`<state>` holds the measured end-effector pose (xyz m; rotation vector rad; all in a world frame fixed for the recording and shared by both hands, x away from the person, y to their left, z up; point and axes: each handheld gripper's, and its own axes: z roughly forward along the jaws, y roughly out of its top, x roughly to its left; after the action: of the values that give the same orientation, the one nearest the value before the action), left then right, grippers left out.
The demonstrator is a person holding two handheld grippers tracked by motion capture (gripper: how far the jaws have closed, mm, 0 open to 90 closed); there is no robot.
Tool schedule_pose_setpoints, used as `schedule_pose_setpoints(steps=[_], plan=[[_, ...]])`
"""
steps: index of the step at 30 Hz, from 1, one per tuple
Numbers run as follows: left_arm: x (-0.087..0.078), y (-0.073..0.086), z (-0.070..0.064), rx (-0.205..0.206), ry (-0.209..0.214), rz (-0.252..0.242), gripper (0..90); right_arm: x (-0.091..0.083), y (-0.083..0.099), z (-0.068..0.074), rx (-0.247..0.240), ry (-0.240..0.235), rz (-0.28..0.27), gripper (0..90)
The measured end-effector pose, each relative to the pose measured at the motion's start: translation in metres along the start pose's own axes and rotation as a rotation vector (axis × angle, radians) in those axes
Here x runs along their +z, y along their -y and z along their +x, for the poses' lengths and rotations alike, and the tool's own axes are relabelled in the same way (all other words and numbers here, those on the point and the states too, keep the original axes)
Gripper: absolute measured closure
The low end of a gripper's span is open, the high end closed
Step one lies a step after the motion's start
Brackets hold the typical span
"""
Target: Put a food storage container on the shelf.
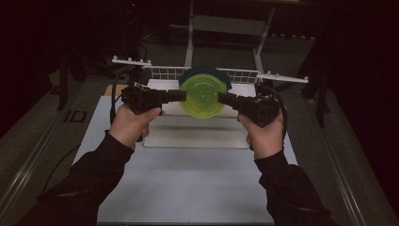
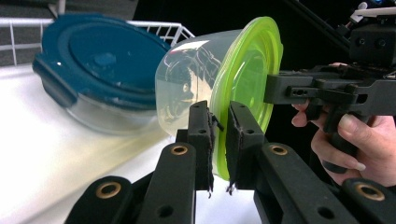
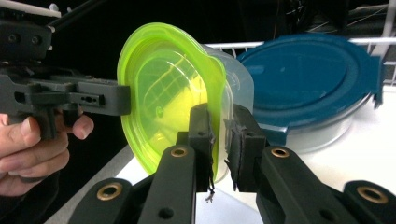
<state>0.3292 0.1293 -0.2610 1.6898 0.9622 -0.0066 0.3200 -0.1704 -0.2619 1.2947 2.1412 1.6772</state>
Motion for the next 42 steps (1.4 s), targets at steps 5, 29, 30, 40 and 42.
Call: schedule_pose_setpoints(steps=[5,29,30,40,42], plan=[[0.007,-0.01,0.009,-0.012,-0.005,-0.011,80.5,0.01,-0.014,-0.009,0.009,0.013,-0.001,80.4],[0.035,-0.038,0.037,-0.091,-0.023,0.005,79.7,0.035,-0.042,-0.04,0.107,0.056,0.043,79.8],[0.036,-0.039,0.039,-0.093,-0.025,0.003,79.4,0.035,-0.043,-0.04,0.109,0.055,0.046,79.9],[0.044,-0.046,0.047,-0.129,-0.024,-0.004,75.9,0.043,-0.055,-0.045,0.129,0.102,0.056,75.2],[0.046,-0.047,0.049,-0.137,-0.031,-0.006,72.4,0.045,-0.055,-0.046,0.135,0.112,0.053,73.3]])
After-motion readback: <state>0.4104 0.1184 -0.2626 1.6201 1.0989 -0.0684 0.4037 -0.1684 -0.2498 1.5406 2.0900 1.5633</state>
